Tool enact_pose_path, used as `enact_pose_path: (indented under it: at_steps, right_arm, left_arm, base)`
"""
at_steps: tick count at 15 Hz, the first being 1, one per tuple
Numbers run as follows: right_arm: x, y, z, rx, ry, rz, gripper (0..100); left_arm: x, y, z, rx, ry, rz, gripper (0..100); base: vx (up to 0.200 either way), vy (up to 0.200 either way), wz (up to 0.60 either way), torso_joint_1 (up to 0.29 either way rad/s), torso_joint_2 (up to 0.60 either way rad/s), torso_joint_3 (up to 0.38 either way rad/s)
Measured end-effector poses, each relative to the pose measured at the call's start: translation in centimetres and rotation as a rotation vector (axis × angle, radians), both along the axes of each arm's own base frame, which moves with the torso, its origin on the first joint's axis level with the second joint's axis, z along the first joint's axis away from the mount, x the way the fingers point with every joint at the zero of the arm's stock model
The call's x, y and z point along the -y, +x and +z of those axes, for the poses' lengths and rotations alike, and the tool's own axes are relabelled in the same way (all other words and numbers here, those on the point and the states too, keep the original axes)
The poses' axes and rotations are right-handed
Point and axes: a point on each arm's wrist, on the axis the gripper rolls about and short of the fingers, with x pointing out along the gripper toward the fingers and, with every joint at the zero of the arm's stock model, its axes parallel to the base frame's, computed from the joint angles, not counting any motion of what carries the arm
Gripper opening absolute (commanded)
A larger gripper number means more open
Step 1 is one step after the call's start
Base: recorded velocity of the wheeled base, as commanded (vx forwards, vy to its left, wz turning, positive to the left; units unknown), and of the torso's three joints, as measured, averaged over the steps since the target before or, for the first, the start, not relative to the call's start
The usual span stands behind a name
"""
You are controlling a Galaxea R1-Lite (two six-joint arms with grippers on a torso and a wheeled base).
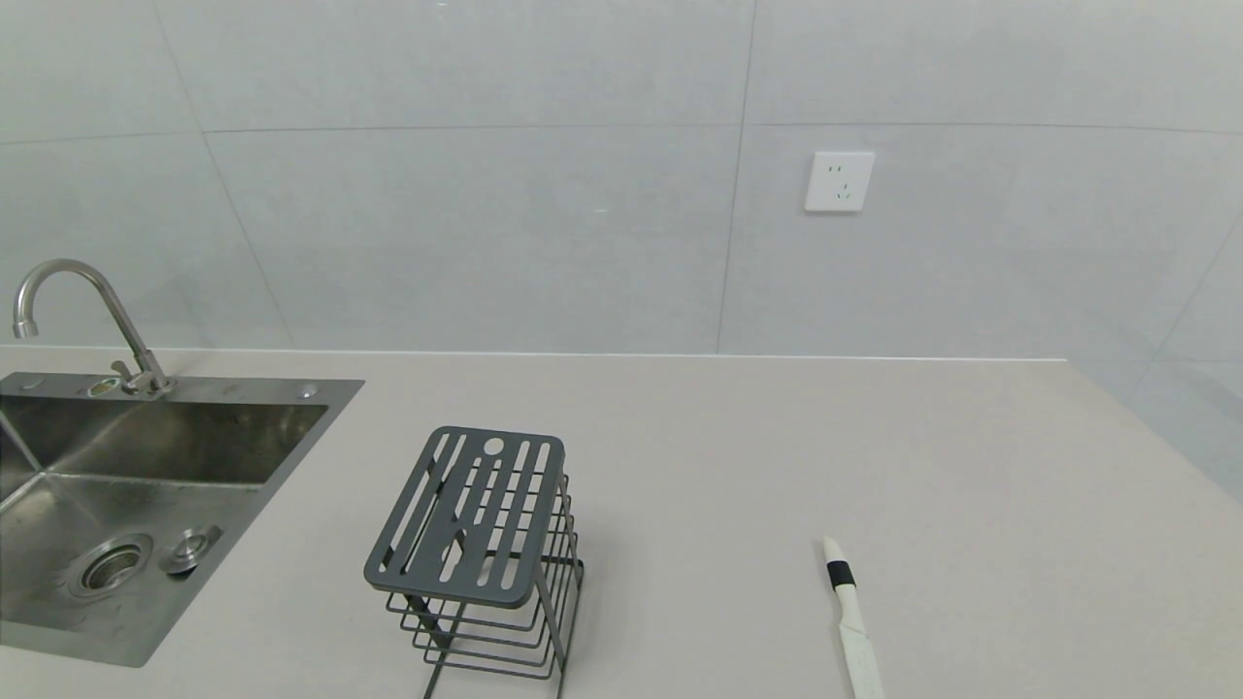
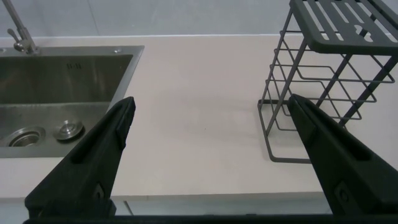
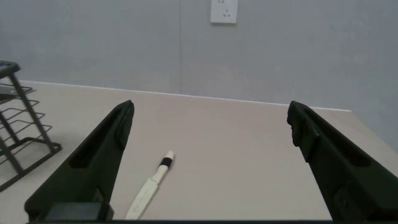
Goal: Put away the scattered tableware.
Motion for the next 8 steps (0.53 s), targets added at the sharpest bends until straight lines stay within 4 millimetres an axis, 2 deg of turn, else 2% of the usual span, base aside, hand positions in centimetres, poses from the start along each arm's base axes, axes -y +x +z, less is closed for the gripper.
enact_pose_path:
  at_steps: [4, 8]
  right_arm:
    - [-0.2, 0.7, 2.2, -0.19, -0.019, 0.15, 100]
    - [-0.5, 4.1, 3.1, -0.432, -0.046, 0.288, 100]
  left_arm:
    - [0.0, 0.0, 0.0, 0.0, 0.0, -0.001, 100]
    - [0.0, 0.0, 0.0, 0.0, 0.0, -0.001, 100]
  base:
    - [0.0, 0.0, 0.0, 0.0, 0.0, 0.0]
    - [0.0, 0.0, 0.0, 0.0, 0.0, 0.0]
